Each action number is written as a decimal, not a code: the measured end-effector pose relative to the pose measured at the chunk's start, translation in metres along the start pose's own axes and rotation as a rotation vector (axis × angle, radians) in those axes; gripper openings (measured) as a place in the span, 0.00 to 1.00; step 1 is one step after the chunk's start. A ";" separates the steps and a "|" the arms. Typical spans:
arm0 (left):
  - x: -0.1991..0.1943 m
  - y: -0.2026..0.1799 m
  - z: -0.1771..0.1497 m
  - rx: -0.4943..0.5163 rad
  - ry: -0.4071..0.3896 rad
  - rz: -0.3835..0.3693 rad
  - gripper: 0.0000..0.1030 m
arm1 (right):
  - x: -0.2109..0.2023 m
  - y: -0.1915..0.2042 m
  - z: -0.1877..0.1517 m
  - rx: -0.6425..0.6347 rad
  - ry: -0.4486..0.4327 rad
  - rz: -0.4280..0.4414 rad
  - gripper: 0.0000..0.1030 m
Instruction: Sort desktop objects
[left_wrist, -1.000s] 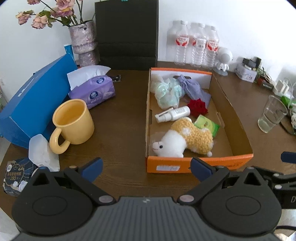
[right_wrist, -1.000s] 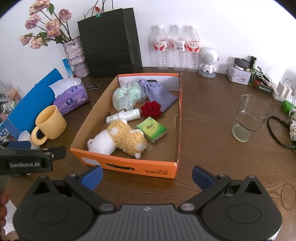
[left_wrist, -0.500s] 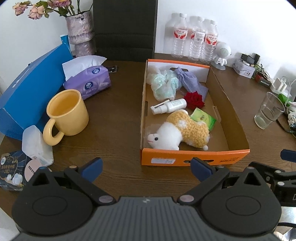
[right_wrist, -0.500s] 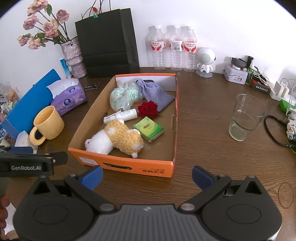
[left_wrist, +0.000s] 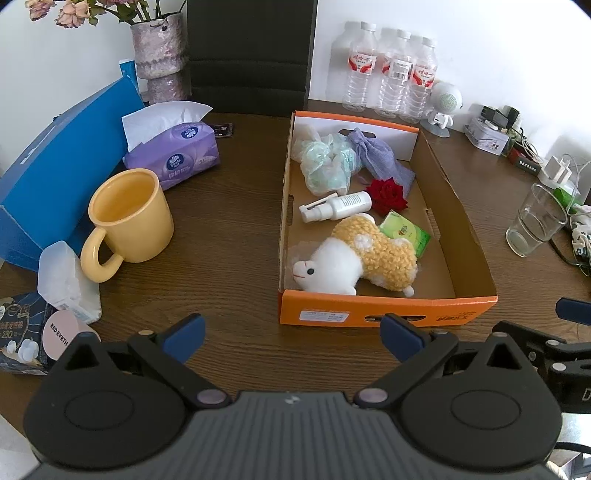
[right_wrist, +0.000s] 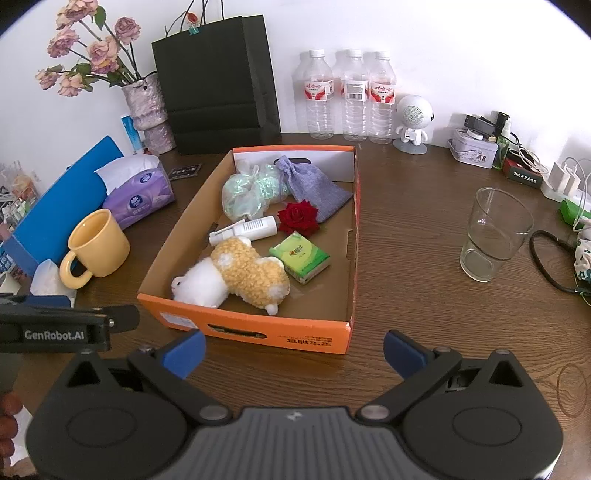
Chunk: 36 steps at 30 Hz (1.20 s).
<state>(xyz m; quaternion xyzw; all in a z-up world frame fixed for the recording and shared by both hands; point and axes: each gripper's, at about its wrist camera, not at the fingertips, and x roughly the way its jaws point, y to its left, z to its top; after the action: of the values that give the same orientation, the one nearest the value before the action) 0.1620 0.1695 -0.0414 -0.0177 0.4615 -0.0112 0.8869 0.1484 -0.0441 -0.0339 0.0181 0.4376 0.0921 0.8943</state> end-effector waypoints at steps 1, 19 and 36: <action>0.000 0.000 0.000 0.000 0.000 -0.001 1.00 | 0.000 0.000 0.000 0.000 0.000 0.000 1.00; 0.001 -0.002 -0.001 0.007 0.000 -0.008 1.00 | -0.001 -0.001 -0.002 0.002 -0.001 -0.002 1.00; 0.001 -0.002 -0.001 0.008 0.000 -0.007 1.00 | 0.000 0.001 -0.002 0.004 0.002 -0.002 1.00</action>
<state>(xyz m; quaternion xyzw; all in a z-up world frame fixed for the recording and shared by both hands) 0.1617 0.1671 -0.0425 -0.0157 0.4615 -0.0164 0.8869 0.1466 -0.0437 -0.0352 0.0194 0.4387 0.0902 0.8939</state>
